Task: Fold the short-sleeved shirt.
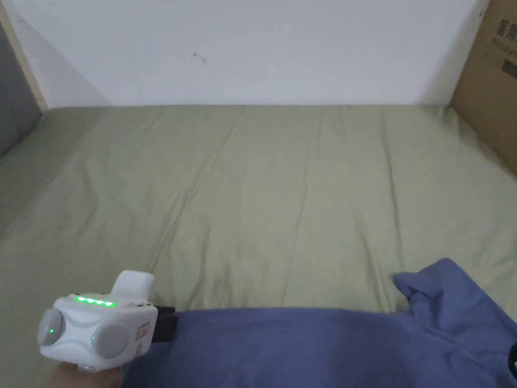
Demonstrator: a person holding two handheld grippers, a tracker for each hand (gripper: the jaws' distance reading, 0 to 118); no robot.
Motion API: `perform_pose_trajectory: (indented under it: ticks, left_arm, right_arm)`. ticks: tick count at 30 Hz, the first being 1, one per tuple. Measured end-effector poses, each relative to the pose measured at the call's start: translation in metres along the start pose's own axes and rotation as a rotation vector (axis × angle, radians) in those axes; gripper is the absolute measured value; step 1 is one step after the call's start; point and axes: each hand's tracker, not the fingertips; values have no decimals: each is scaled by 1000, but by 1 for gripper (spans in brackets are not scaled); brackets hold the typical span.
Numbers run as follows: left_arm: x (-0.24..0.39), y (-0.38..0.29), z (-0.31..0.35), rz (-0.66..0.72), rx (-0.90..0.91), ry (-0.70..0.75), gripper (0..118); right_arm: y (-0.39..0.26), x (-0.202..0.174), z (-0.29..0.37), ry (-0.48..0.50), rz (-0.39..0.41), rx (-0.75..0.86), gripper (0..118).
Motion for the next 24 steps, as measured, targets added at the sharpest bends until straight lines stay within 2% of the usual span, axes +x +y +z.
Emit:
perform_pose_trajectory:
  ticks: [1,2,3,6,9,10,11,12,13,14,15,16,19,22,24]
  left_arm:
    - [2,-4,9,-8,18,-2,55]
    - [3,-2,14,-14,31,-34,23]
    - [5,-1,19,-18,25,-75,2]
    - [6,7,42,-42,64,-107,2]
    - [3,17,71,-38,108,-109,2]
    - [1,20,80,-37,122,-119,2]
    - [1,21,87,-39,131,-131,2]
    - [1,22,95,-43,141,-133,2]
    - [5,23,103,-44,145,-132,2]
    - [6,23,107,-47,144,-131,2]
    - [6,23,111,-49,142,-133,2]
    - [7,21,114,-49,144,-134,2]
    - [10,20,118,-39,141,-137,2]
    - [11,18,116,-31,122,-128,2]
    - [10,16,114,-32,107,-120,2]
  right_arm:
    - [1,2,-1,4,-6,2,1]
    - [2,3,-1,8,-17,11,1]
    - [6,8,-2,7,-42,29,1]
    - [26,28,-15,-7,-99,109,1]
    - [60,56,-55,19,-71,86,2]
    - [70,68,-75,39,-53,53,10]
    - [80,79,-96,66,-47,-7,38]
    - [90,90,-127,69,-62,-127,97]
    - [96,99,-156,19,-75,-267,118]
    - [96,111,-176,-1,-80,-335,116]
    - [91,119,-202,-37,-145,-340,116]
    - [86,127,-223,-47,-143,-391,116]
    - [80,159,-262,-168,-160,-545,116]
    - [61,172,-282,-271,-154,-611,113]
    - [52,168,-281,-248,-96,-656,108]
